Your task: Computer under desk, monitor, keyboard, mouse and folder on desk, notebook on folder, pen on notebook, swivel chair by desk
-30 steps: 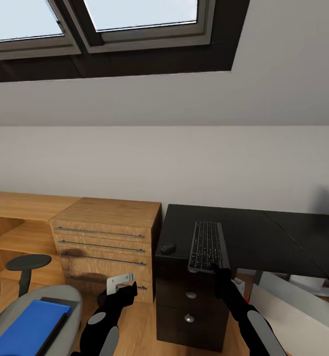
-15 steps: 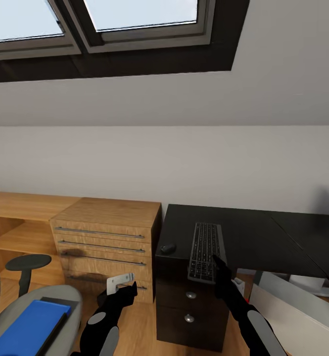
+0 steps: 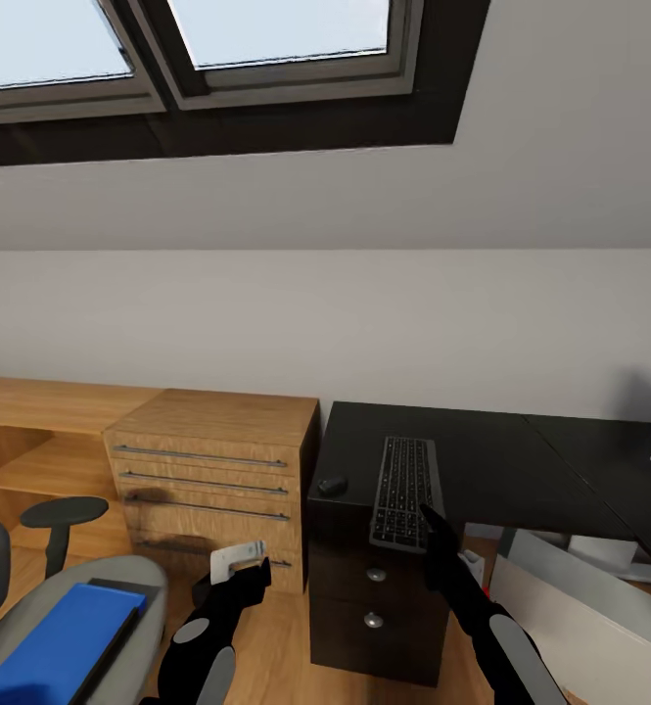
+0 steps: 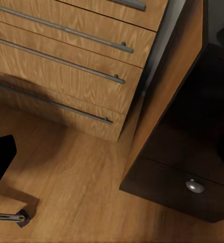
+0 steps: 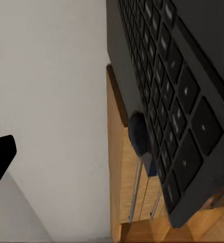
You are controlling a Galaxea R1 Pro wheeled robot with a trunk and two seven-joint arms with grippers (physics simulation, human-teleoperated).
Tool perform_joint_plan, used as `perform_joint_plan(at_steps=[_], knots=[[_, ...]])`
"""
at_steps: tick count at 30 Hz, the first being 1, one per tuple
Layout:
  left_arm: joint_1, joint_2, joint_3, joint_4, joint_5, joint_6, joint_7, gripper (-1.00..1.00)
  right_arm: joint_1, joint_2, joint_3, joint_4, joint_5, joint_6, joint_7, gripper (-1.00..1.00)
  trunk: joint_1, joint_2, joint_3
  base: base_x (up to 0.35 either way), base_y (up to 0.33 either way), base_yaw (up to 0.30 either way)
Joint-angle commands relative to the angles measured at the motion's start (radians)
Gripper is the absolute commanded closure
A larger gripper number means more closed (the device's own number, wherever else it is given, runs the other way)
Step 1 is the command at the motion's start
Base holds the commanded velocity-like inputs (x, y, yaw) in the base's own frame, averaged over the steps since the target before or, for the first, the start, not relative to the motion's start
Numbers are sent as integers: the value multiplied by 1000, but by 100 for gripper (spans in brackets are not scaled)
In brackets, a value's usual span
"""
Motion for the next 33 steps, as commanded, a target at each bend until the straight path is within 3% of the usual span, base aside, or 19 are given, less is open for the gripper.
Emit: perform_joint_plan(at_steps=[1,9,15,19,33], knots=[[-1,0,-2,-1,10,2,9,-100,-1,0,0,0,-8,2,-1,-100,-1,-1,-1,-314,0,0],[-1,0,-2,-1,10,3,9,-100,0,-1,0,-2,-8,5,2,-100,-1,-1,-1,-329,0,0],[-1,0,-2,-1,11,3,9,-100,0,-46,6,-16,-15,12,9,-100,-1,-1,-1,-334,0,0],[-1,0,-2,-1,12,3,9,-100,-1,-56,6,-21,-16,12,15,-100,-1,-1,-1,-334,0,0],[-1,0,-2,-1,12,3,9,-100,-1,-57,6,-48,-13,10,54,-100,-1,-1,-1,-330,0,0]])
